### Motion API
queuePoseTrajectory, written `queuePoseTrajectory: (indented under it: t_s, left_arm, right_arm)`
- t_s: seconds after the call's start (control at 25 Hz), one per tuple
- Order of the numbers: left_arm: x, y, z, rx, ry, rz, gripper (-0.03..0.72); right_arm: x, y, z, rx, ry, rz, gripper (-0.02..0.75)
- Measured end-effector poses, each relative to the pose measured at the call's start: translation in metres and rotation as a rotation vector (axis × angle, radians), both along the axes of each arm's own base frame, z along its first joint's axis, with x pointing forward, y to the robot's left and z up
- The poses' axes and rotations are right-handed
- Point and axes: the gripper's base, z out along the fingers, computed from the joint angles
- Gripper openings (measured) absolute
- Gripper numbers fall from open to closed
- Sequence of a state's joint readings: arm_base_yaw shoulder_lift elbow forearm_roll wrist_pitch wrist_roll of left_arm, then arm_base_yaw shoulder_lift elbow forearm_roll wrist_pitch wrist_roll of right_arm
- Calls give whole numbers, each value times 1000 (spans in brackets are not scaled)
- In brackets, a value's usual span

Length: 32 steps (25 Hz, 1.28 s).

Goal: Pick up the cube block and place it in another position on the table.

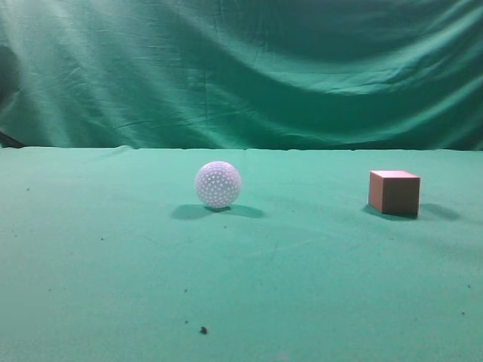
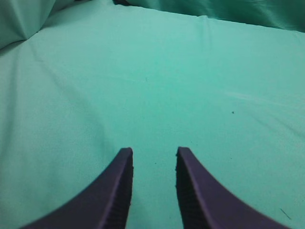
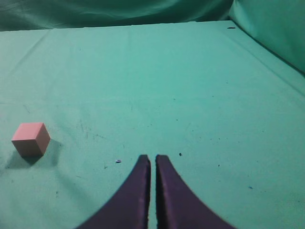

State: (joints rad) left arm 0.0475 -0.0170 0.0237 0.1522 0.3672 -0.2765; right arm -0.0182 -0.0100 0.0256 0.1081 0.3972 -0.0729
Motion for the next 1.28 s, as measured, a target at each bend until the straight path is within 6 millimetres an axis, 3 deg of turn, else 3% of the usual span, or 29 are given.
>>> queuePoseTrajectory:
  t_s: [0.8,1.12,1.2,1.28]
  left_arm:
    - [0,0,0,0,0,0,262]
    - [0,0,0,0,0,0,262]
    - [0,0,0,0,0,0,262]
    - [0,0,0,0,0,0,262]
  right_arm:
    - [1,0,2,6,-20,-2,0]
    - [4,-6,42,215,-468,-87,0]
    - [2,-7,49,224,-507,-91,0]
    - [-1,-6,71,224,-550,-80,0]
